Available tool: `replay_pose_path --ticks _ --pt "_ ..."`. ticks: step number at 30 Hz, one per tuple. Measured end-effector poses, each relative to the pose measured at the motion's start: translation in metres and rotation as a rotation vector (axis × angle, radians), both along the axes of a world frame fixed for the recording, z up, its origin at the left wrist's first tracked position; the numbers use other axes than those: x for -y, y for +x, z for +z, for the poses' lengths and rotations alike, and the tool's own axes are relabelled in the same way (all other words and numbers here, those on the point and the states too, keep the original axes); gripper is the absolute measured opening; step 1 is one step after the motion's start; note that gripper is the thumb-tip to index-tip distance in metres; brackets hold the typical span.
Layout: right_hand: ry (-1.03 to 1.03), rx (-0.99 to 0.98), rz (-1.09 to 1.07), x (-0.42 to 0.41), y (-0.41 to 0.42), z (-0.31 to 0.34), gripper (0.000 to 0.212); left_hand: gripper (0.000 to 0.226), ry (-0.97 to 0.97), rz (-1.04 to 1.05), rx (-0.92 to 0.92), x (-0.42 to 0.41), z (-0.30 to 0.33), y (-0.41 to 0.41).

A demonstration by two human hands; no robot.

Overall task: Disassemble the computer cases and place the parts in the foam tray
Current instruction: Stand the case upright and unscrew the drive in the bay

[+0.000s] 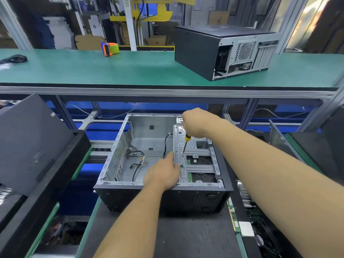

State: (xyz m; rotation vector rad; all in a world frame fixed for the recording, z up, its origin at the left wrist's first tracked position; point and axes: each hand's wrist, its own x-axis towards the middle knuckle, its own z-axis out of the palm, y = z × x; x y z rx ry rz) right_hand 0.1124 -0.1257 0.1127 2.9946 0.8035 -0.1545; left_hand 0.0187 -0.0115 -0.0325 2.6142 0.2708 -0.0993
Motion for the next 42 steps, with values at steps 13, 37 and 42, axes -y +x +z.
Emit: replay_pose_path --ticks 13,37,42 --pt "0.140 -0.108 -0.027 0.0002 -0.0022 -0.0027 0.029 0.044 0.002 0.010 0.011 -0.0014 -0.0026 0.0014" --pt "0.043 -0.015 0.018 0.0036 -0.0008 -0.0005 0.031 0.034 -0.014 -0.003 0.012 -0.0014 -0.0027 0.0011" --pt "0.103 -0.124 0.082 0.0084 -0.0014 0.0049 0.021 0.037 -0.019 -0.009 0.013 -0.0013 -0.0015 0.0014"
